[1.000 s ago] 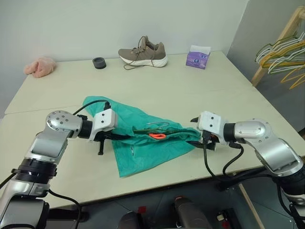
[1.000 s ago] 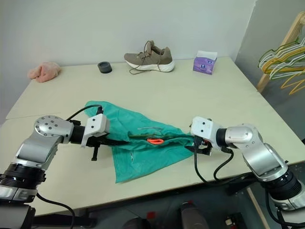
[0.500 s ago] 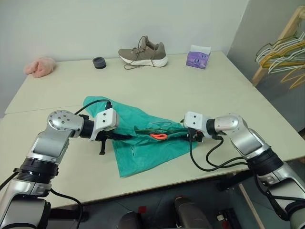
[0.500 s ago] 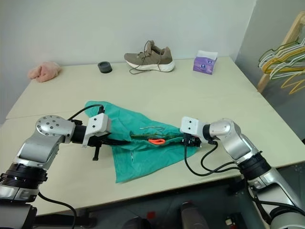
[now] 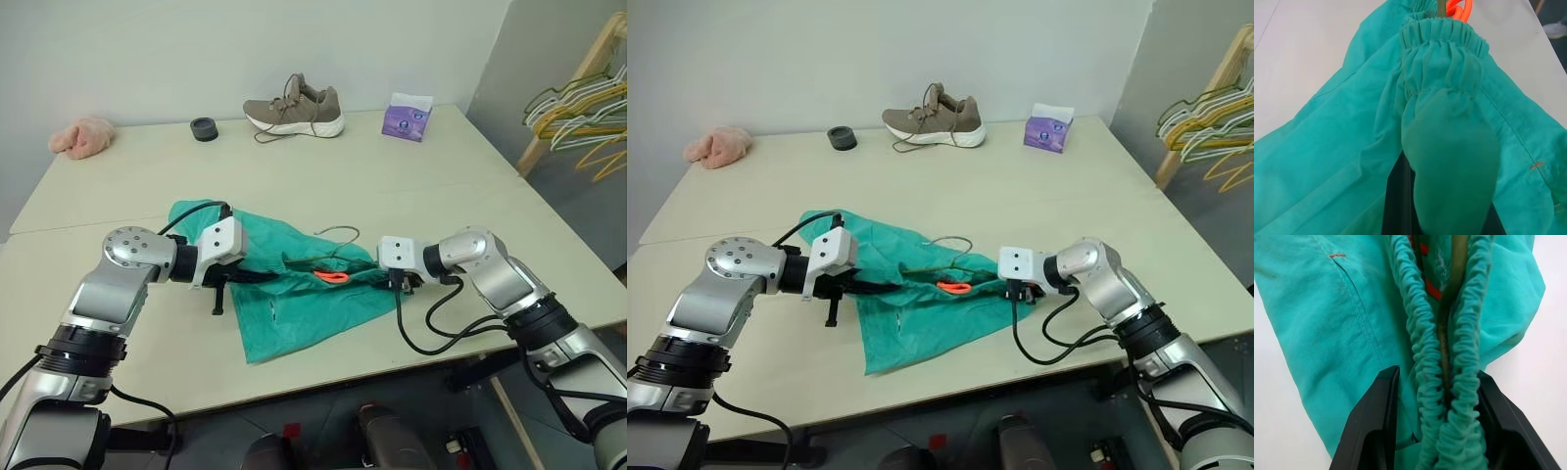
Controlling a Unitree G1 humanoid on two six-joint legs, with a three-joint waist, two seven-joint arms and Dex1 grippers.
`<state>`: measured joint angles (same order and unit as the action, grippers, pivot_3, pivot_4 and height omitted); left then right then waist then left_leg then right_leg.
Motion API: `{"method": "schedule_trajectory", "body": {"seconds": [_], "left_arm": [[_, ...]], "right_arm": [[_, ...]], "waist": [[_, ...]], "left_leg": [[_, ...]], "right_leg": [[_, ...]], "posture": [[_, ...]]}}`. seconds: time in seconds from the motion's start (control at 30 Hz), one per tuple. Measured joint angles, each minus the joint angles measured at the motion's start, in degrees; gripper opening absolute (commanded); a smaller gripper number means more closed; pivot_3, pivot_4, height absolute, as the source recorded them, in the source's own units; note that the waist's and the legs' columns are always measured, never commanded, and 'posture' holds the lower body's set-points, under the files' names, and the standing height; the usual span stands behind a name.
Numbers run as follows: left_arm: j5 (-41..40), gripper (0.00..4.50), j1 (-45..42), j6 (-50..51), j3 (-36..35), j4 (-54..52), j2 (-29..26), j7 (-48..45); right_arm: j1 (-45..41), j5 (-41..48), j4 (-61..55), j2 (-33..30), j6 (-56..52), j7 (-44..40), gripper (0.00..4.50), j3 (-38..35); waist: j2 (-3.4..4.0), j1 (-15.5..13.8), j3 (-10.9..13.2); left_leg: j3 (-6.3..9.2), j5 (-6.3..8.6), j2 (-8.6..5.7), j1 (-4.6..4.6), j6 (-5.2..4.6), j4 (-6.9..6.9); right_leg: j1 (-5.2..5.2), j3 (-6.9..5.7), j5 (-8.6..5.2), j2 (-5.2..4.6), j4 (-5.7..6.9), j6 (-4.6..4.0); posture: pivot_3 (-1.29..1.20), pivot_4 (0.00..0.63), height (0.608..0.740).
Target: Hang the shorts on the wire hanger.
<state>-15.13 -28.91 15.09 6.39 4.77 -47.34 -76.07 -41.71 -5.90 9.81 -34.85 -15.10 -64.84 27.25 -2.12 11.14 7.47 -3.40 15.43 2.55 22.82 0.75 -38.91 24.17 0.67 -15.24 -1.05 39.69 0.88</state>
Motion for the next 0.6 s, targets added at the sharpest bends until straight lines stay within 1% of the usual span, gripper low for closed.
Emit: {"method": "schedule_trajectory", "body": {"seconds": [0.07,0.27,0.47,0.5,0.6], "left_arm": [[-0.2,0.63,-0.7,0.9,-0.2,1.0,1.0,1.3],[-0.5,2.47,-0.9,1.4,-0.6,1.7,1.1,1.5],[-0.5,4.38,-0.8,0.9,-0.6,1.6,1.1,0.9],[-0.5,4.50,-0.7,0.8,-0.6,1.6,1.1,0.9],[-0.2,4.50,-0.6,0.5,-0.6,1.6,1.1,1.0]], "right_arm": [[-0.1,0.1,0.0,-0.1,0.0,0.0,1.54,-1.2],[0.0,0.0,-0.1,0.1,0.2,1.2,1.54,-1.8],[2.6,-0.6,-0.2,2.0,0.9,4.0,1.54,-1.8],[2.9,-1.0,-0.2,2.2,1.1,4.4,1.54,-1.7],[3.0,-2.1,-0.1,2.2,1.9,5.2,1.54,-1.7]], "waist": [[-0.01,0.0,0.0],[-0.01,0.1,0.0],[0.00,0.1,0.0],[0.00,0.1,0.0],[-0.01,0.1,0.0]], "left_leg": [[0.00,0.00,-0.01,0.00,0.00,-0.02],[0.00,0.00,0.00,-0.01,0.01,-0.02],[0.00,0.00,0.00,-0.01,0.01,-0.02],[0.00,0.00,0.00,-0.01,0.01,-0.02],[0.00,0.00,-0.01,-0.01,0.01,-0.02]], "right_leg": [[0.00,0.00,0.00,-0.01,0.01,0.00],[0.00,-0.01,0.00,-0.01,0.04,0.00],[0.00,0.00,0.00,-0.01,0.06,0.00],[0.00,0.00,0.00,-0.01,0.06,0.00],[0.00,0.00,0.00,-0.01,0.06,0.00]], "posture": [[-0.20,0.069,0.740],[-0.21,0.072,0.740],[-0.20,0.071,0.740],[-0.20,0.071,0.740],[-0.20,0.071,0.740]]}}
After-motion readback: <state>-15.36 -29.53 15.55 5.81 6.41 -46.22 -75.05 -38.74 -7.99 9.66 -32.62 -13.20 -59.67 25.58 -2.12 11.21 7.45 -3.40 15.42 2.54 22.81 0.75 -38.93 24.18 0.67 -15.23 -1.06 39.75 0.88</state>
